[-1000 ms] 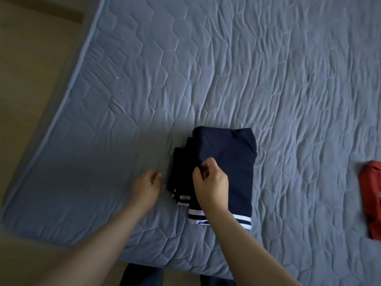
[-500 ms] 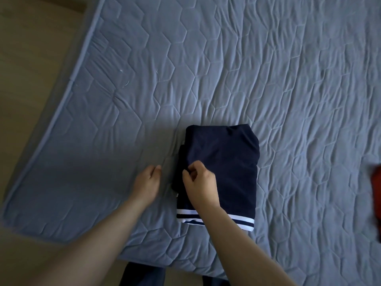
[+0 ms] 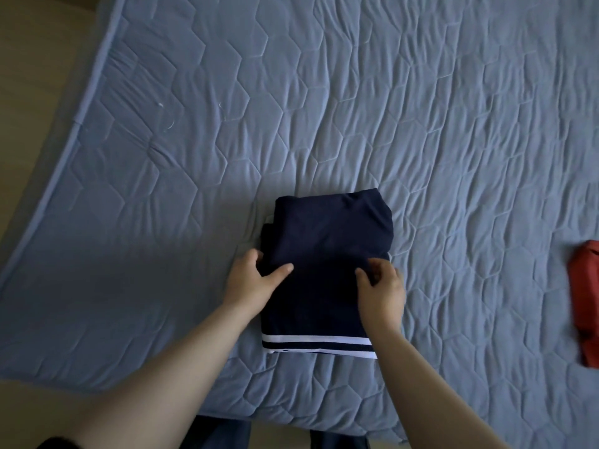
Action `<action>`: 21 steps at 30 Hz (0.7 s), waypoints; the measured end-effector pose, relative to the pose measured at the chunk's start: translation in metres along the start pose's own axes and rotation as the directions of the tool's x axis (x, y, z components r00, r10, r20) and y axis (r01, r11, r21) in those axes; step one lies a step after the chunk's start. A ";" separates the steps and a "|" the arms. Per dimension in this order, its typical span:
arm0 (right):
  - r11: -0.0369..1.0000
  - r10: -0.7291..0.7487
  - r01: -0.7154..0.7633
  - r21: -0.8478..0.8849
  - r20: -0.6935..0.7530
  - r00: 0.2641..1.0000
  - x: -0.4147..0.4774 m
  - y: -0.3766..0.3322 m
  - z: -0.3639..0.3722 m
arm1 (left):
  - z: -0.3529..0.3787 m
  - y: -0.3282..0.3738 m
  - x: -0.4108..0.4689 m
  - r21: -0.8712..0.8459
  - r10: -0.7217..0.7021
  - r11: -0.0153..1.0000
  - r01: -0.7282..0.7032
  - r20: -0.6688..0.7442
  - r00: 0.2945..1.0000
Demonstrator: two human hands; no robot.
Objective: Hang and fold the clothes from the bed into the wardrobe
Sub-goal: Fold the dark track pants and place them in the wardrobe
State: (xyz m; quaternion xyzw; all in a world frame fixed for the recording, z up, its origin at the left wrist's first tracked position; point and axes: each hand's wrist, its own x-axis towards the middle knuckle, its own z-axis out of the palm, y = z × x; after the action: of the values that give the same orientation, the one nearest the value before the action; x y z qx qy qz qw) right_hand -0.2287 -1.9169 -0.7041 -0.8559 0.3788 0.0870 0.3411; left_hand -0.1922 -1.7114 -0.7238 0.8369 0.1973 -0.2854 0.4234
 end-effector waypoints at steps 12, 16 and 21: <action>0.964 0.232 -0.258 0.069 0.263 0.937 0.024 0.020 -0.001 | 0.000 -0.009 0.026 -0.213 -0.234 0.950 0.230 0.004 0.972; 0.934 0.263 -0.315 0.168 0.271 0.926 0.037 0.028 0.000 | 0.000 -0.008 0.035 -0.186 -0.223 0.956 0.226 0.039 0.974; 0.863 0.232 -0.352 0.362 0.335 0.913 0.060 0.027 -0.003 | 0.003 -0.002 0.039 -0.260 -0.168 0.944 0.202 0.145 0.975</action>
State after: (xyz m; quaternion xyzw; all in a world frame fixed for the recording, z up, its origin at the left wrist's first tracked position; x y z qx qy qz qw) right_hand -0.2060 -1.9672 -0.7401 -0.6747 0.4626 0.1757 0.5476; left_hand -0.1648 -1.7091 -0.7517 0.7295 0.2863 -0.3442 0.5171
